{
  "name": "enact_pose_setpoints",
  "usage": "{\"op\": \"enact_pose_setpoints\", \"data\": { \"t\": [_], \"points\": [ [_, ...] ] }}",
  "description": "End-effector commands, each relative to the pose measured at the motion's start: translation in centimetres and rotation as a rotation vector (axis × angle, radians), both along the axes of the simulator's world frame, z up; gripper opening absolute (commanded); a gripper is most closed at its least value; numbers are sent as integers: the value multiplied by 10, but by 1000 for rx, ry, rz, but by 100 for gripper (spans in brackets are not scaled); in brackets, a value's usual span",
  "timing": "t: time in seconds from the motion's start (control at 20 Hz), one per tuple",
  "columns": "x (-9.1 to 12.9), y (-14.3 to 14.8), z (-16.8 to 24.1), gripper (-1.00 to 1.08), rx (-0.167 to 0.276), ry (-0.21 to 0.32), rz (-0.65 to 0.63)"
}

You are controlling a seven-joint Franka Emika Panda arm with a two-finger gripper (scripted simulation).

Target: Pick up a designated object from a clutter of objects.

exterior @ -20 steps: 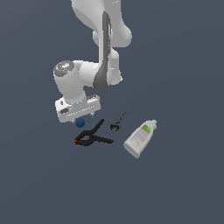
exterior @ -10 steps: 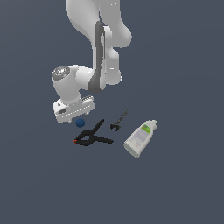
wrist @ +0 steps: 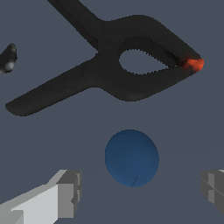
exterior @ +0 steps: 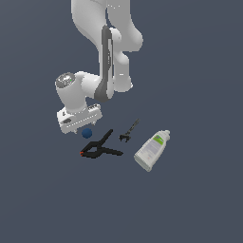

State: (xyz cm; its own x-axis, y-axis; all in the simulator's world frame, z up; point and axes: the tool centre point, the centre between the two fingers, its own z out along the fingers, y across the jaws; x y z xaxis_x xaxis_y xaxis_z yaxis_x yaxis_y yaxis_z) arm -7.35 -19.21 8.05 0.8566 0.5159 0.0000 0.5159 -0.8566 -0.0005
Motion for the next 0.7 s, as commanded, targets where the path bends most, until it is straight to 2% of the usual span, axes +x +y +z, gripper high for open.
{"op": "enact_pose_setpoints", "data": {
  "t": [0.0,0.65],
  "points": [
    [0,0,-4,100,0,0,0],
    [-1,0,-49,100,0,0,3]
  ]
}}
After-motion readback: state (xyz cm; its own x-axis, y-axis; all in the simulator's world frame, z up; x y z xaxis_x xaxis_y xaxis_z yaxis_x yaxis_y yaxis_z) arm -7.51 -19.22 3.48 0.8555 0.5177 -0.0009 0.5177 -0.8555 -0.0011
